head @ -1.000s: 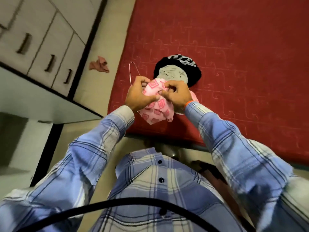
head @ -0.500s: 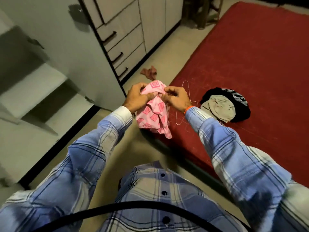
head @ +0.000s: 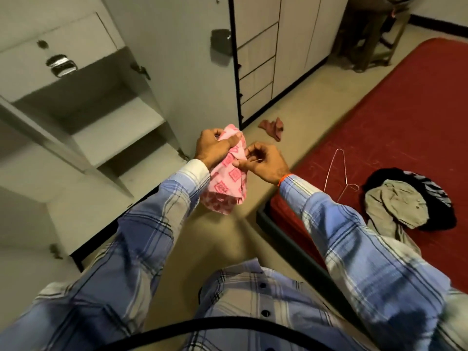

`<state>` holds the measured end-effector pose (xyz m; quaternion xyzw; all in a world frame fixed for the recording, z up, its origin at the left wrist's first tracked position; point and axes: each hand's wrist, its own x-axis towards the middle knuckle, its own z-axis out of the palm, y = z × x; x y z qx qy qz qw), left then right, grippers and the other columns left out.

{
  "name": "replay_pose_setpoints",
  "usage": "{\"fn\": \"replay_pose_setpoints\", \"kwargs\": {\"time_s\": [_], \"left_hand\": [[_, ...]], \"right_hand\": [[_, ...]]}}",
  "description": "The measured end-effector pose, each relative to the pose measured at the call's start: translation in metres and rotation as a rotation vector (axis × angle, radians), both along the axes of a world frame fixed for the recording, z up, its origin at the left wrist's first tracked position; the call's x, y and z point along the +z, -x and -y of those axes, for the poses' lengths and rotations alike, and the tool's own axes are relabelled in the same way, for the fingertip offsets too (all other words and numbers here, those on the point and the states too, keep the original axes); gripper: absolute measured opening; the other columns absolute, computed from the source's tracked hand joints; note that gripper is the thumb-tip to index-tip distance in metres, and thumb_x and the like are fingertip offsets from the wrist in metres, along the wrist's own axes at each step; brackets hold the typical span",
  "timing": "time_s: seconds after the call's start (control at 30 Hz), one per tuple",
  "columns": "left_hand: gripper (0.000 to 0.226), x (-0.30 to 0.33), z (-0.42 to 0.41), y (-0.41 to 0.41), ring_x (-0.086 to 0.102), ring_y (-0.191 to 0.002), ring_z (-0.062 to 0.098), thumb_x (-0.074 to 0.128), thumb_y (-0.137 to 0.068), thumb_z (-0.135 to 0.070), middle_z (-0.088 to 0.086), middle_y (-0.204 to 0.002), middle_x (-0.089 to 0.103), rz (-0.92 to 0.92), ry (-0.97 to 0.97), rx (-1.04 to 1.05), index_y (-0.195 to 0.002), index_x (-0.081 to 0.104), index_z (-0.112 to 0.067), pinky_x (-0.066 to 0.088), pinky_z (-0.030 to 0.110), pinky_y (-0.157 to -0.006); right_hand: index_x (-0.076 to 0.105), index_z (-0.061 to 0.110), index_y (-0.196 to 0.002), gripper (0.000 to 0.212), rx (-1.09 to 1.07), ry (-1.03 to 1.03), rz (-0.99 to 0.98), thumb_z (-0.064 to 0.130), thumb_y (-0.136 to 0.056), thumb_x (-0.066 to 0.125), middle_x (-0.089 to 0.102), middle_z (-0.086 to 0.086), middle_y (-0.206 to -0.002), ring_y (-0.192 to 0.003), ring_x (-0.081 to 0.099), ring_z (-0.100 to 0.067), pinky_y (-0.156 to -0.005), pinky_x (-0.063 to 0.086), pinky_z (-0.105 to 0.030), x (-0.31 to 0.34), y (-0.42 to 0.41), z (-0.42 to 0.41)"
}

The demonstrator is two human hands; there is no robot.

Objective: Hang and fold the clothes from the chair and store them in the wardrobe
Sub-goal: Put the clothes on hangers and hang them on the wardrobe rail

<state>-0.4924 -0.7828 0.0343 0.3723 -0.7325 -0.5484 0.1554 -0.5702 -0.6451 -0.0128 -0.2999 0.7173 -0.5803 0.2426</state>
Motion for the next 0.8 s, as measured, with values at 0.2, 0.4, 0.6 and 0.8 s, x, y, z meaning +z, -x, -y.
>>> {"fn": "replay_pose_setpoints", "kwargs": {"time_s": [0.2,0.4,0.6,0.8], "left_hand": [[0.05,0.012,0.029,-0.019,0.071,-0.084,0.019,0.088,-0.058,-0.052,-0.002,-0.086,0.074,-0.002,-0.062,0.112,-0.087,0.07,-0.015,0.058,0.028,-0.077],[0.082,0.014,0.037,-0.032,0.053,-0.117,0.024,0.096,-0.048,-0.036,0.005,-0.127,0.055,0.364,0.348,0.133,-0.12,0.06,-0.02,0.044,0.03,-0.097],[0.042,0.004,0.018,-0.028,0.066,-0.092,0.012,0.087,-0.067,-0.016,-0.003,-0.101,0.072,0.171,0.408,-0.014,-0.106,0.073,-0.021,0.053,0.026,-0.086],[0.006,0.0,0.017,-0.025,0.066,-0.083,0.019,0.063,-0.09,-0.014,0.003,-0.091,0.072,0.182,0.412,0.097,-0.091,0.068,-0.016,0.054,0.03,-0.074]], "right_hand": [[0.07,0.014,-0.08,0.011,0.049,0.0,-0.076,0.024,-0.082,0.074,0.062,0.002,-0.067,-0.065,0.051,-0.009,-0.065,0.047,-0.03,0.001,0.02,0.043],[0.067,0.015,-0.079,0.012,0.072,-0.014,-0.08,0.021,-0.09,0.068,0.06,0.005,-0.067,-0.061,0.049,-0.005,-0.061,0.042,-0.022,0.007,0.033,0.065],[0.071,0.005,-0.084,0.016,0.191,-0.014,-0.049,0.02,-0.089,0.07,0.067,-0.004,-0.076,-0.07,0.056,-0.01,-0.068,0.049,-0.027,0.012,0.029,0.076],[0.071,0.017,-0.081,0.022,0.275,-0.035,-0.027,0.038,-0.077,0.079,0.072,-0.006,-0.076,-0.067,0.064,-0.014,-0.067,0.055,-0.034,0.013,0.035,0.072]]}}
